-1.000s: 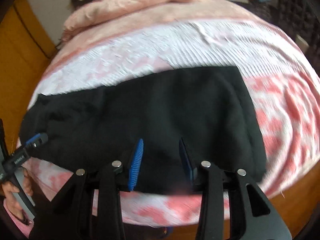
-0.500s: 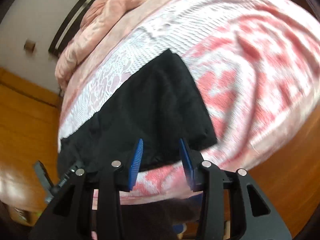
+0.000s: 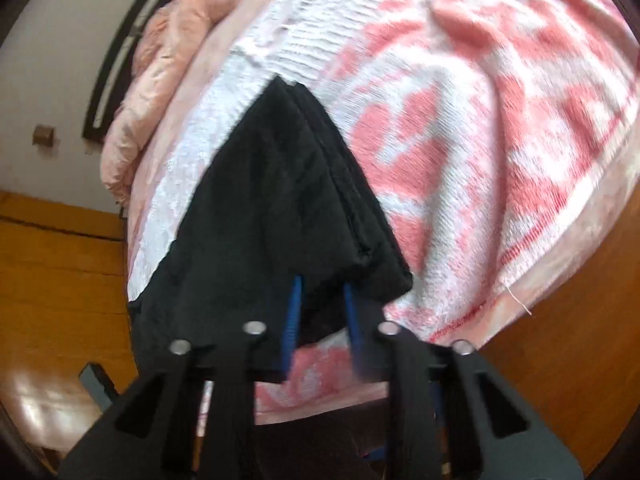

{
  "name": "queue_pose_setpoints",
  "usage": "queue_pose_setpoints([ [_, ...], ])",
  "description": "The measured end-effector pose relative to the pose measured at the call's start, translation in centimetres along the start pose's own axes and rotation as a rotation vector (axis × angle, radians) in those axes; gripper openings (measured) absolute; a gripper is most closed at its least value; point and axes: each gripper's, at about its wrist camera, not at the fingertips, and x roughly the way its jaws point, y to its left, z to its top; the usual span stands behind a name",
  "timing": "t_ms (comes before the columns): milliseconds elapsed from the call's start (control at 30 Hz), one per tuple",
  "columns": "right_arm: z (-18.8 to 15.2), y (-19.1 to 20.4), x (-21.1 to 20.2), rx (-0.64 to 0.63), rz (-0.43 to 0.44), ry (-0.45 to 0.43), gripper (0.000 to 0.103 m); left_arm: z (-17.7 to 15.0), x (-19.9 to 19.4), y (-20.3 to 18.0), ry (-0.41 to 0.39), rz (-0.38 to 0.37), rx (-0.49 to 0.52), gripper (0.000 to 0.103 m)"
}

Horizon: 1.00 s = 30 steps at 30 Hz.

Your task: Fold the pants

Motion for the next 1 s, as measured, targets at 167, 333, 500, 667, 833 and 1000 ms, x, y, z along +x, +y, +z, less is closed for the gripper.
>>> queue_pose_setpoints([
  [167,-0.5,0.7,-1.9,-0.036,0.023,-0.025,0.011,0.0,0.3,-0.1,0.001,0.003,0.006,0.088],
  [333,-0.8,-0.3,0.0,-0.024,-0.065,0.024,0.018,0.1,0.6,-0.1,0.01,0.012,0.02,0.088],
  [500,-1.1,0.2,-2.0,-0.046,-0.095,-0.022,0.047,0.4,-0.2,-0.7,0.01,-0.031,0.012,0.088],
  [667,-1.7,-0.4,-2.3,-0.007,-0.089,0.009,0.052,0.5,-0.1,-3.1,0.016,-0.066,0.065,0.09],
  [833,-1.3,-0.9,-1.1,0.027,-0.058,0.007,0.055,0.4,1.2,-3.7,0.041,-0.055,0.083,0.09],
  [1000,-0.3,-1.6,0.6,0.082,-0.064,0.021,0.045,0.4,1.9,-2.9,0.05,-0.044,0.07,0.09],
])
